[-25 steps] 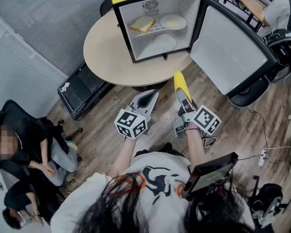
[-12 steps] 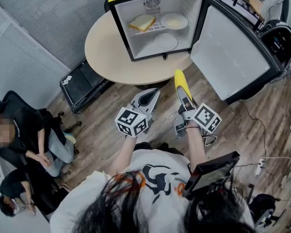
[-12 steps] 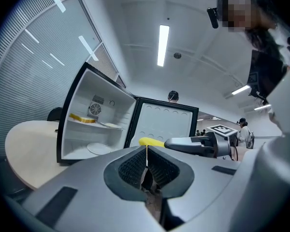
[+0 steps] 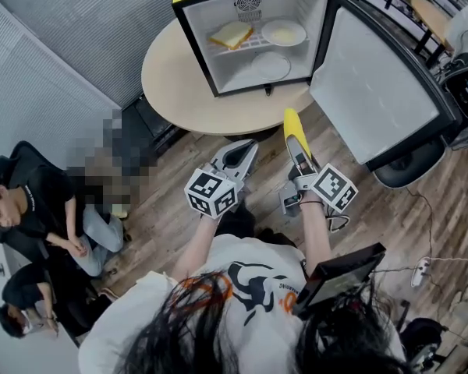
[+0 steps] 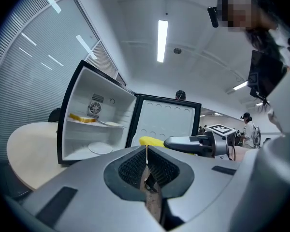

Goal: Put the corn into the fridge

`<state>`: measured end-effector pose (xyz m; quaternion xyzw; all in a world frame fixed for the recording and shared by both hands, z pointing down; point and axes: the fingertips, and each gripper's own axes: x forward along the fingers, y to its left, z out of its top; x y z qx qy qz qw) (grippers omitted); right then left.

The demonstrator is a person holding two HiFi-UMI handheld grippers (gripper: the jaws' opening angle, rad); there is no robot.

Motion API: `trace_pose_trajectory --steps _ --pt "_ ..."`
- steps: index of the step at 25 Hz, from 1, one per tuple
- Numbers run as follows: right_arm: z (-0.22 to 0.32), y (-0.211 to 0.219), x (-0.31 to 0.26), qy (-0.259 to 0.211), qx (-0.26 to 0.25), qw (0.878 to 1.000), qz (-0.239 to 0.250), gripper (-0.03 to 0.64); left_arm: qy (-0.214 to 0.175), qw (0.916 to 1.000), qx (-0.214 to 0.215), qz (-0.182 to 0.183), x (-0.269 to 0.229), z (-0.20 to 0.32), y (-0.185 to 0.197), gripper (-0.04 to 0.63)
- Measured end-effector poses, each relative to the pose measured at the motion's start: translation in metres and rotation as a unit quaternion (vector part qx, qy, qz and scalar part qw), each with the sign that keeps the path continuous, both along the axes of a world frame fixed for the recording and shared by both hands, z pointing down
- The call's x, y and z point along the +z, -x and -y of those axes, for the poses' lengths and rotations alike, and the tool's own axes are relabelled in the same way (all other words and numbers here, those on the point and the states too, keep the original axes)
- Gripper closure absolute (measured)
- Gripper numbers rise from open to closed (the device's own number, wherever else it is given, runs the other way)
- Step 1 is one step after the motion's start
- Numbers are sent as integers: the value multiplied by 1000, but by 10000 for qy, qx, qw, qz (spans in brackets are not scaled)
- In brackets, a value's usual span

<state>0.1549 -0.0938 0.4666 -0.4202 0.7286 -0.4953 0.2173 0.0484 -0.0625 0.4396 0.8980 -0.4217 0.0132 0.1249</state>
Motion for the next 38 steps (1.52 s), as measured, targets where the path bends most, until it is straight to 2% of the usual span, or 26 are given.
trace_pose_trajectory --steps 9,25,38 --pt "23 12 9 81 51 10000 -4 357 95 9999 100 12 12 22 11 583" --pt "119 45 14 230 462 9985 -186 357 139 9990 414 -66 19 129 58 583" --pt "169 64 29 482 821 9947 -376 357 274 9949 942 -219 34 191 71 583"
